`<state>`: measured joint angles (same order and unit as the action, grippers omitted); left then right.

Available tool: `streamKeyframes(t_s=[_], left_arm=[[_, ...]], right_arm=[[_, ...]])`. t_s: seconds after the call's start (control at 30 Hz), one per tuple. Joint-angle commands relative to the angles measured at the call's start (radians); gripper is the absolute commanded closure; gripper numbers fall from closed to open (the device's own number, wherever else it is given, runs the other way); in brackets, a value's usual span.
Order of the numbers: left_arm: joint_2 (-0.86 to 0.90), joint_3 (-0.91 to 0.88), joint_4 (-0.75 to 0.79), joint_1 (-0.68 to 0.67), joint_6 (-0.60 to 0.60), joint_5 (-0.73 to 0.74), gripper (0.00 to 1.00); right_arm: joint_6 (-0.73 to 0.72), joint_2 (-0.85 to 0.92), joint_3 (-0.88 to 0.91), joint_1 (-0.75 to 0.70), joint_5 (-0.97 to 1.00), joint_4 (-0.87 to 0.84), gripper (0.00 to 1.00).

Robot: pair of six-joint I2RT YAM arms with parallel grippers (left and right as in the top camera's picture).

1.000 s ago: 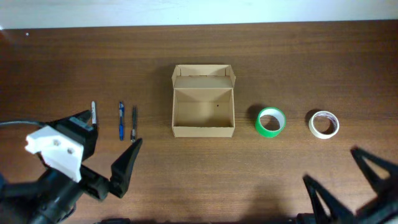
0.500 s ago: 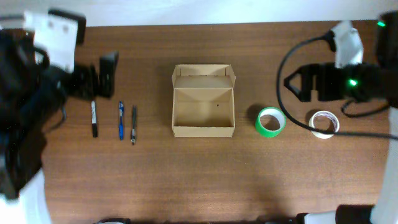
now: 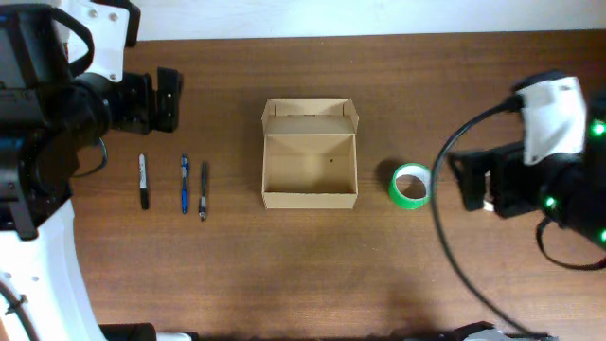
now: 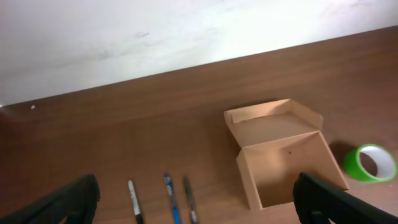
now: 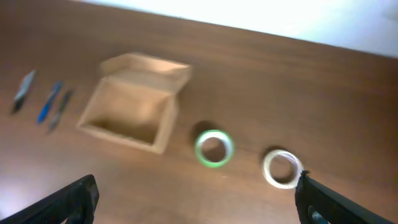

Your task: Pack container

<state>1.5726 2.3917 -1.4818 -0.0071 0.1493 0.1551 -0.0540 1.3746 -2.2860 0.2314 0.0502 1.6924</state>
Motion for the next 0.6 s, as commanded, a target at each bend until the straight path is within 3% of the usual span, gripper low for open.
streamKeyframes(t_s=[0.0, 0.13, 0.17, 0.23, 0.37, 0.57], left_arm=[[-0.01, 0.018, -0.002, -0.006, -0.013, 0.029, 0.01], [-0.01, 0.018, -0.002, -0.006, -0.013, 0.027, 0.01], [-0.01, 0.018, -0.004, -0.006, -0.013, 0.023, 0.01], [-0.01, 0.018, -0.011, -0.006, -0.013, 0.011, 0.01], [-0.01, 0.018, -0.026, -0.006, -0.013, -0.019, 0.01], [-0.01, 0.018, -0.048, -0.006, -0.012, -0.056, 0.01]], right_arm=[[-0.087, 0.101, 0.038, -0.102, 0.111, 0.006, 0.01], [-0.165, 0.216, 0.073, -0.237, 0.071, 0.006, 0.0], [-0.165, 0.251, 0.078, -0.265, 0.033, 0.006, 0.07], [-0.148, 0.304, 0.089, -0.291, -0.056, 0.006, 0.08], [-0.079, 0.393, 0.13, -0.275, -0.109, 0.002, 0.01], [-0.078, 0.509, 0.231, -0.194, -0.135, 0.006, 0.0]])
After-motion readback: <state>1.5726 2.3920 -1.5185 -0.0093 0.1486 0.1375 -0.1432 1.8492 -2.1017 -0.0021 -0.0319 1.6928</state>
